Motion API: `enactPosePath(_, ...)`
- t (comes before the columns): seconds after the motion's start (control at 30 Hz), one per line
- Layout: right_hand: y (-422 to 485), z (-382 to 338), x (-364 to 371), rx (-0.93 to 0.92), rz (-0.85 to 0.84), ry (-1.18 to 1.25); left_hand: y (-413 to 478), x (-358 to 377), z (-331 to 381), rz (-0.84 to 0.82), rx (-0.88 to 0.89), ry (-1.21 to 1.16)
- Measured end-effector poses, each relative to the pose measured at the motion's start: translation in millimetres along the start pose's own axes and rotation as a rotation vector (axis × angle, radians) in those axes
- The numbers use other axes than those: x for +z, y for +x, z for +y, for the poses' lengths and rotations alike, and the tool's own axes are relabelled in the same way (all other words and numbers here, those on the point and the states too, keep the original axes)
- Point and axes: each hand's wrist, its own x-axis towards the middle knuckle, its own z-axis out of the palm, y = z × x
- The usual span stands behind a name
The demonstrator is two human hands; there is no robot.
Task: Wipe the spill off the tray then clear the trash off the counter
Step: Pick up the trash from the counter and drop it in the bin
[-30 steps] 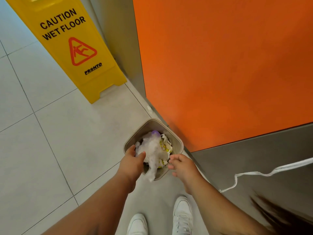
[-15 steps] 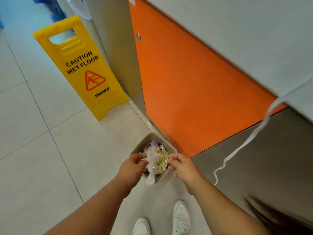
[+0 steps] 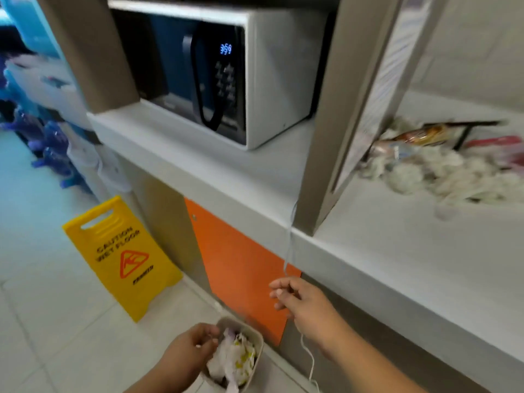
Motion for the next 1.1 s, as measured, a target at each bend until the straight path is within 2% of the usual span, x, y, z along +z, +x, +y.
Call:
enactPosePath(0.3, -76, -64, -87, -0.127, 0.323, 0.003, -31, 15, 110, -0.151, 0.336, 0.132)
enactPosePath(0.47, -86, -67, -132, -0.138, 0.419, 0.05, -52, 32, 180, -0.219, 0.502, 0.065)
enactPosePath(0.67, -77, -58, -197, -0.132, 0.431, 0.021, -57, 63, 239, -0.218, 0.557, -0.012)
enactPosePath(0.77, -64, -48, -240, -0.125, 0.457, -0.12, -52, 90, 266, -0.21, 0.577, -0.031)
enactPosePath(0.87, -47, -37, -285, -0.134, 0.474, -0.359, -43, 118, 291, -0.203, 0.585, -0.03)
enactPosePath(0.97, -28, -32, -325, -0.164, 0.455, -0.591, -34, 142, 312, -0.194, 0.558, -0.048)
enactPosePath(1.1, -2, -29, -361, -0.188, 0.418, -0.767, -28, 167, 331, -0.159, 0.534, -0.071)
